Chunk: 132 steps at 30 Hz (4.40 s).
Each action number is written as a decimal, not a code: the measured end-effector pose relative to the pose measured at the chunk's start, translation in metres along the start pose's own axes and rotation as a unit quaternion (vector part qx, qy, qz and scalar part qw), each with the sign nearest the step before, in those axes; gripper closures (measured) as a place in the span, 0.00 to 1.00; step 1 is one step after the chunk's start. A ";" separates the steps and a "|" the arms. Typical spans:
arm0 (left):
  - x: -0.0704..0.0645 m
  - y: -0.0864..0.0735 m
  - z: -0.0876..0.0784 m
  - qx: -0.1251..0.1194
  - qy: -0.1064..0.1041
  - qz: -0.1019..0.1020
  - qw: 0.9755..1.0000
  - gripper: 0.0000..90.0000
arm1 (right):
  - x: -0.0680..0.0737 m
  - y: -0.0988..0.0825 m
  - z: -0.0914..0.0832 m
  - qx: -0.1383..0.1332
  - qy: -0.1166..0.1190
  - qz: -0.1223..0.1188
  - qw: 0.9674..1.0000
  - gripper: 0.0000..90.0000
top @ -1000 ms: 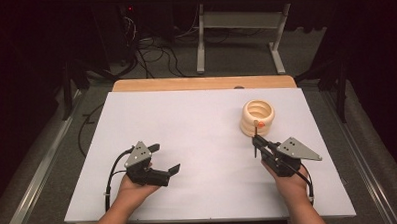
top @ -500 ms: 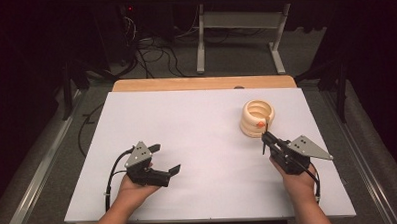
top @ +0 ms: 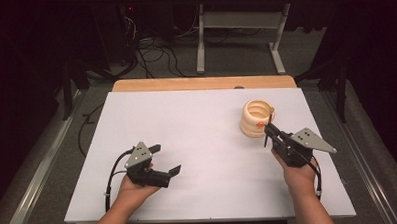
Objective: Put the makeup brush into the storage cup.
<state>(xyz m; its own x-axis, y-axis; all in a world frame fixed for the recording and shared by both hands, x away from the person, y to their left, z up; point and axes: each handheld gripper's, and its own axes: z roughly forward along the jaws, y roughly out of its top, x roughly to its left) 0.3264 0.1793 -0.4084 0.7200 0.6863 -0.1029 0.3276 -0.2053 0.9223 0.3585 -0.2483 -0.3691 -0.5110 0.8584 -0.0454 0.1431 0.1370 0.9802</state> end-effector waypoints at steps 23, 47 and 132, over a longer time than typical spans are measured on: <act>0.000 0.000 -0.001 -0.003 -0.004 -0.001 1.000 0.00 | -0.016 0.038 0.026 -0.018 -0.013 0.027 0.999 0.95; 0.000 0.000 -0.002 -0.004 -0.004 0.000 1.000 0.00 | -0.018 0.062 0.056 -0.015 -0.023 0.016 0.999 0.95; 0.000 -0.001 -0.002 -0.003 -0.007 0.001 1.000 0.00 | -0.024 0.017 0.073 0.059 -0.002 0.037 0.998 0.48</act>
<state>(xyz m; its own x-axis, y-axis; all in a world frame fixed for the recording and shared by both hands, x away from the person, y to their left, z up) 0.3247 0.1812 -0.4084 0.7285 0.6767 -0.1067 0.3226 -0.2015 0.9248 0.4349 -0.2303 -0.3655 -0.4925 0.8699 0.0260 0.2802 0.1302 0.9511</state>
